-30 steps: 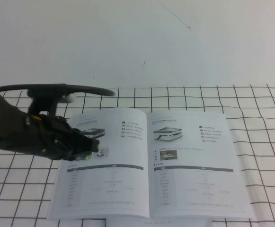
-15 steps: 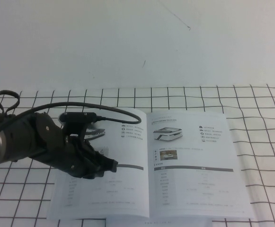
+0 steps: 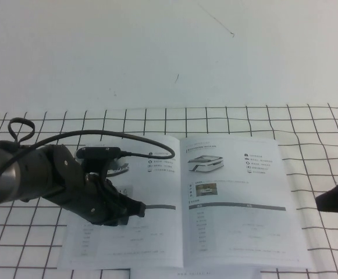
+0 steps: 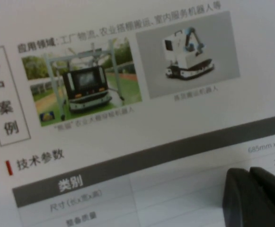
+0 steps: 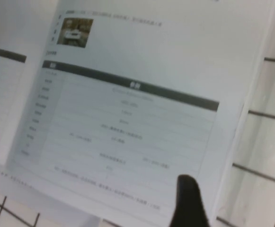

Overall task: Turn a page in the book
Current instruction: Open the closed book

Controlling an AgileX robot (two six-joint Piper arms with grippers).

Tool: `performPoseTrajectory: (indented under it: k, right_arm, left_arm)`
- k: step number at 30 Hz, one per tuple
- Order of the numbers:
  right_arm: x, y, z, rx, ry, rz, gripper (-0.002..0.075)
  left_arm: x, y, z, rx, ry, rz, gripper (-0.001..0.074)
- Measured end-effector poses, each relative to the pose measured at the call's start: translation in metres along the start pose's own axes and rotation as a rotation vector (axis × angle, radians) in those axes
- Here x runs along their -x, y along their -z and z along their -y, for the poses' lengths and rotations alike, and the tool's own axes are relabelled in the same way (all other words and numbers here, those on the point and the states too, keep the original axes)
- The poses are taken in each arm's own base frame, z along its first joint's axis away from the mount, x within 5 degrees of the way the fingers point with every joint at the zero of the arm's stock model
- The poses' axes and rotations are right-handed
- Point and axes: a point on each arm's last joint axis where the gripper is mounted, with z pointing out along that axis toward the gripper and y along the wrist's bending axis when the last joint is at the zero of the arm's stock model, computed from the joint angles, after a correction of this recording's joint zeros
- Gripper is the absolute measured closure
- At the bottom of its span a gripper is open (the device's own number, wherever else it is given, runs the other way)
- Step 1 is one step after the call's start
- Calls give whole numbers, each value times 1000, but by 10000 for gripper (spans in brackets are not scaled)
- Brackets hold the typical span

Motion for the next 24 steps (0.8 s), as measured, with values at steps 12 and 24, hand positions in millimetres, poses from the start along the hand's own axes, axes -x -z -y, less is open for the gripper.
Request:
performPoseTrajectory:
  k: [12,24]
  right_arm:
    - [47,-57,2,43,78,-65,275]
    - [42,-99,23,46,53,-168,274]
  left_arm:
    - [32,33,39,-119,-24,55,737]
    - [24,-24,36,-88,9,-29,738]
